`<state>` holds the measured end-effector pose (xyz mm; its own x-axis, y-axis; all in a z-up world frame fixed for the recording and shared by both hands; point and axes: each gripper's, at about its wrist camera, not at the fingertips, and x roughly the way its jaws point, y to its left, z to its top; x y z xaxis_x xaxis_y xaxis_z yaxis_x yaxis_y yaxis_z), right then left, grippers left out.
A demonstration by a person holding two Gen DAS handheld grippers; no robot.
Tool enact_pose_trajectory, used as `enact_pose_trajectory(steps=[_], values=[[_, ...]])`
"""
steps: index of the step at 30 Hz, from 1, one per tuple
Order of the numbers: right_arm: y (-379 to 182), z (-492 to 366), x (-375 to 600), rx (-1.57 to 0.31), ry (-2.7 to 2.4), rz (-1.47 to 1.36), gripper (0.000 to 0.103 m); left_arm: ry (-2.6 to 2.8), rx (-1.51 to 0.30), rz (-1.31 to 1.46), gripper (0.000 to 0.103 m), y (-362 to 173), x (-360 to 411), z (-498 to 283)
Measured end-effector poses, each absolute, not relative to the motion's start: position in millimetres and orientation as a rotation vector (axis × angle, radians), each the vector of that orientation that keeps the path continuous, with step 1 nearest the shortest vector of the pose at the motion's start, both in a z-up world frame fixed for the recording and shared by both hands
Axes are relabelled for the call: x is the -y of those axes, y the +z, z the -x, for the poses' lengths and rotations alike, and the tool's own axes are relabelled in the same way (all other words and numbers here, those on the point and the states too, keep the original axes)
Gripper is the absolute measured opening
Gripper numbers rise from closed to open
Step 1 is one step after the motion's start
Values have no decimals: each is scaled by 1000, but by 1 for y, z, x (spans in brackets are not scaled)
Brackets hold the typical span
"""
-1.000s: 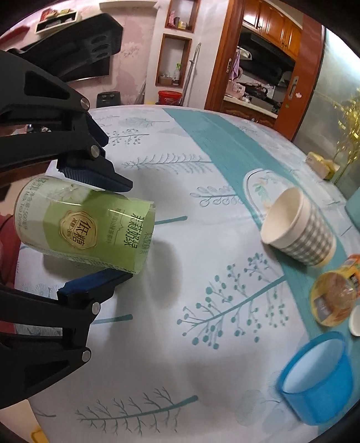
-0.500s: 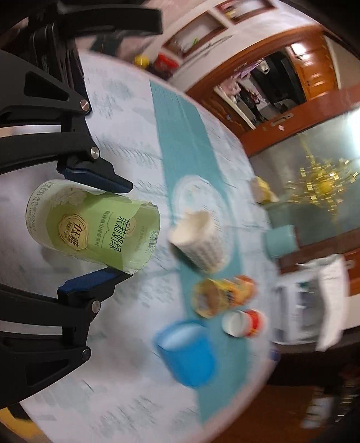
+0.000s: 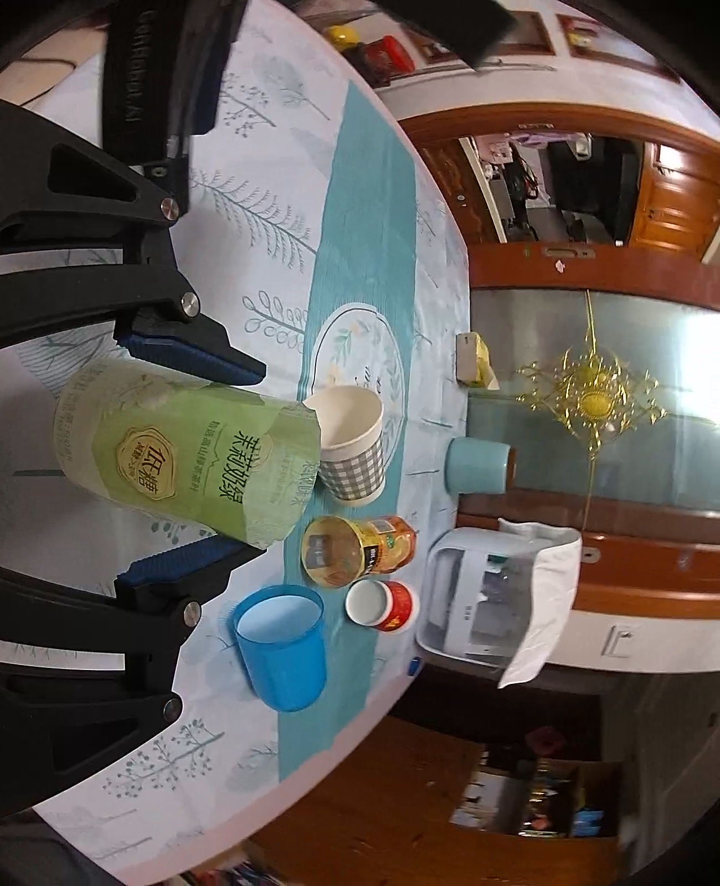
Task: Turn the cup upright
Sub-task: 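Lower the cup upright onto the tablecloth with the right tool and open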
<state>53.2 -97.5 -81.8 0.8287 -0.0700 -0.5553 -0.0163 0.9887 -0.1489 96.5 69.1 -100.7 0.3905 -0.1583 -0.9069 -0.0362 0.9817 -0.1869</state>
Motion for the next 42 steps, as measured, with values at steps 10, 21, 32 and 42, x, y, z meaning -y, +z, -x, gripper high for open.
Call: enact_pose_trajectory(steps=[10, 21, 32, 42], values=[[-86, -25, 89, -597, 50, 202, 62, -64, -1188, 222, 71, -93, -76, -85], [-84, -16, 107, -760, 156, 68, 86, 21, -1202, 220, 71, -80, -80, -57], [-35, 15, 152, -814, 156, -71, 97, -4, -1086, 176, 71, -38, -51, -19], [8, 43, 195, -842, 68, -139, 102, -18, -996, 79, 71, -7, -10, 10]])
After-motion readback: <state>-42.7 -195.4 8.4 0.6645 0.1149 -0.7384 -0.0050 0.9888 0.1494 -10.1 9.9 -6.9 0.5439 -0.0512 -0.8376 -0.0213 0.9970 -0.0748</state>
